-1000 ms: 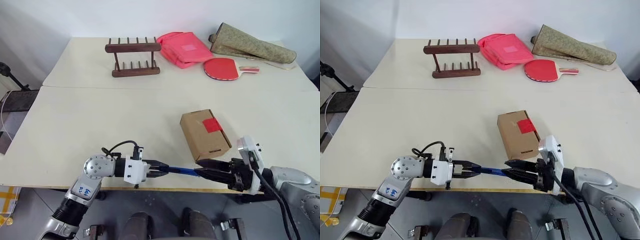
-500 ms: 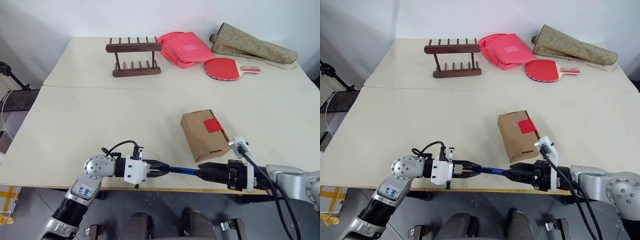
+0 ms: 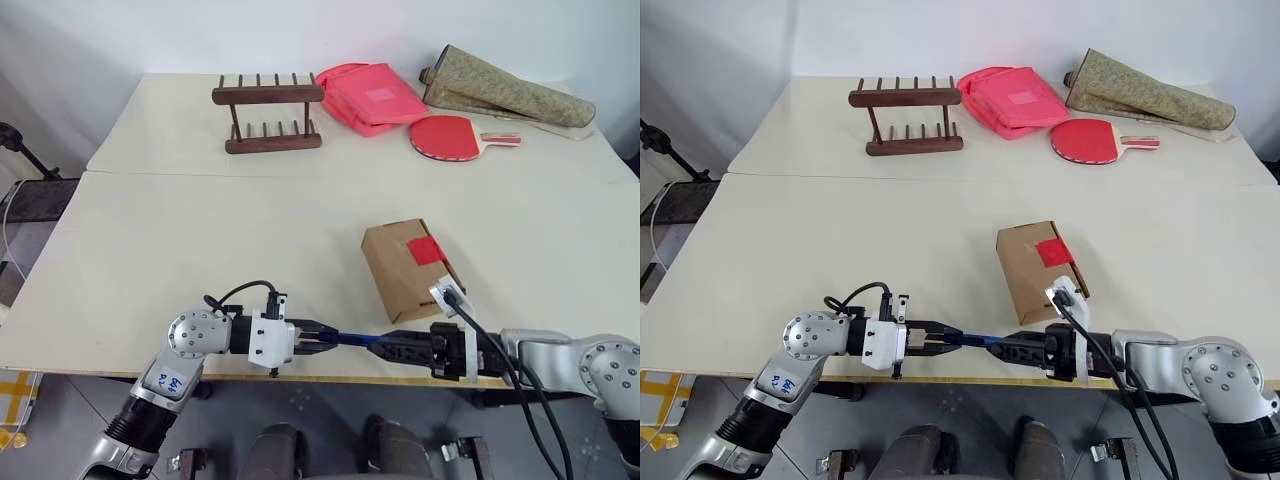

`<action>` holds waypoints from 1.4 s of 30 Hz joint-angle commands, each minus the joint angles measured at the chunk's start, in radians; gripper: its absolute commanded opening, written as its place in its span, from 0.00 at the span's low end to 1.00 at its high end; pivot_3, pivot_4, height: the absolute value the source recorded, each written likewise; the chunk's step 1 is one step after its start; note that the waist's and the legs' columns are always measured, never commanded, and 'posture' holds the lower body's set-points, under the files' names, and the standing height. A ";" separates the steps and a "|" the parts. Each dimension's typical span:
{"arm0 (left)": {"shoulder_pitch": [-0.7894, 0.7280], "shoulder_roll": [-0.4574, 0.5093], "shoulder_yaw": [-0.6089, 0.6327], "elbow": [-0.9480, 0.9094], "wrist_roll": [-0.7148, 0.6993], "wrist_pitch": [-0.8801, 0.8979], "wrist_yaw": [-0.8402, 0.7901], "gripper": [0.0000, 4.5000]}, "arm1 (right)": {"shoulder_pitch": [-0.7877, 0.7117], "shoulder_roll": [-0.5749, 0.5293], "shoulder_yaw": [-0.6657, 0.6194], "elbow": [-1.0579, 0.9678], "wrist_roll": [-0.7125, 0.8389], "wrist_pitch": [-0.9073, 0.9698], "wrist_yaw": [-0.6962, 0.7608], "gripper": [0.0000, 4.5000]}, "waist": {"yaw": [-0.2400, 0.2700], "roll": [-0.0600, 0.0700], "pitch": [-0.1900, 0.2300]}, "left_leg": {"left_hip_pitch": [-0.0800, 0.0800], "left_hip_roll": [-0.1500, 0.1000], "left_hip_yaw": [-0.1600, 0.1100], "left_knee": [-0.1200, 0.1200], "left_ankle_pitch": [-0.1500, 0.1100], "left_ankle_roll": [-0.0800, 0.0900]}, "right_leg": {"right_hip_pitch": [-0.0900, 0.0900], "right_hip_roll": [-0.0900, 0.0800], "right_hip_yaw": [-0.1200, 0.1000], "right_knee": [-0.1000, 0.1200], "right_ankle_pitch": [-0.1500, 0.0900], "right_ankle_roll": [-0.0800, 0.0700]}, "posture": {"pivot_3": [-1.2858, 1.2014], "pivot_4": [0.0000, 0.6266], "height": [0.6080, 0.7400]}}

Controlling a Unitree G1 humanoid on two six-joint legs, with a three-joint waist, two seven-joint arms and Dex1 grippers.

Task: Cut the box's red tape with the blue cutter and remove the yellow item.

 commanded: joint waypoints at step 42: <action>-0.075 0.023 0.135 0.001 0.067 -0.253 0.128 0.10 | 0.215 -0.102 -0.373 -0.133 -0.006 -0.108 0.357 0.66 | 0.007 0.000 0.000 | 0.000 0.000 0.000 0.000 0.000 0.001 | 0.000 0.000 0.001 -0.001 0.000 0.000 | 0.52 0.24 1.00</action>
